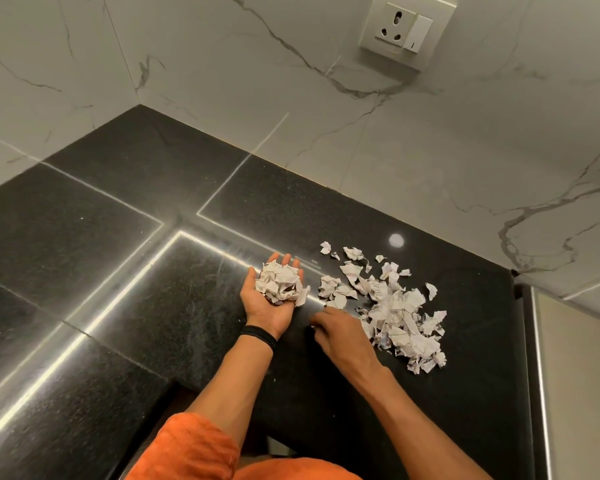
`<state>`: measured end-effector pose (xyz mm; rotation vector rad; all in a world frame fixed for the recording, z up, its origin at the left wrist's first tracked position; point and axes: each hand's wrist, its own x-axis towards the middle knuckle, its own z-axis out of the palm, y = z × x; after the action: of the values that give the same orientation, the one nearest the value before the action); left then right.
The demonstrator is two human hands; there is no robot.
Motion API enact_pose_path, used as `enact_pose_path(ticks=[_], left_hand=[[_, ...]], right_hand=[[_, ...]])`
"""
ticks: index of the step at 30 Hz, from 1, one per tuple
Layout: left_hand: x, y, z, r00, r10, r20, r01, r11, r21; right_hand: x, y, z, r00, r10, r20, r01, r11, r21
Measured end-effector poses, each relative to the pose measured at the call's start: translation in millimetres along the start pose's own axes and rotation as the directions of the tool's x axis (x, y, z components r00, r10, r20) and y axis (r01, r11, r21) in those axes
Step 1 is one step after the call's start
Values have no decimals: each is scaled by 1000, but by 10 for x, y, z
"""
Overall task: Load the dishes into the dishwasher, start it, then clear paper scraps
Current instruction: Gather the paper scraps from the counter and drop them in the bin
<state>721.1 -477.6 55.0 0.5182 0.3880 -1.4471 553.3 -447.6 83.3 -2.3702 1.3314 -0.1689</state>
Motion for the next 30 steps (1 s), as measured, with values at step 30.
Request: enact_pose_path(ticks=[30], left_hand=[[-38, -210, 94, 999, -52, 5, 52, 998, 34]], right_hand=[[93, 256, -444, 878, 353, -323, -259, 918, 299]])
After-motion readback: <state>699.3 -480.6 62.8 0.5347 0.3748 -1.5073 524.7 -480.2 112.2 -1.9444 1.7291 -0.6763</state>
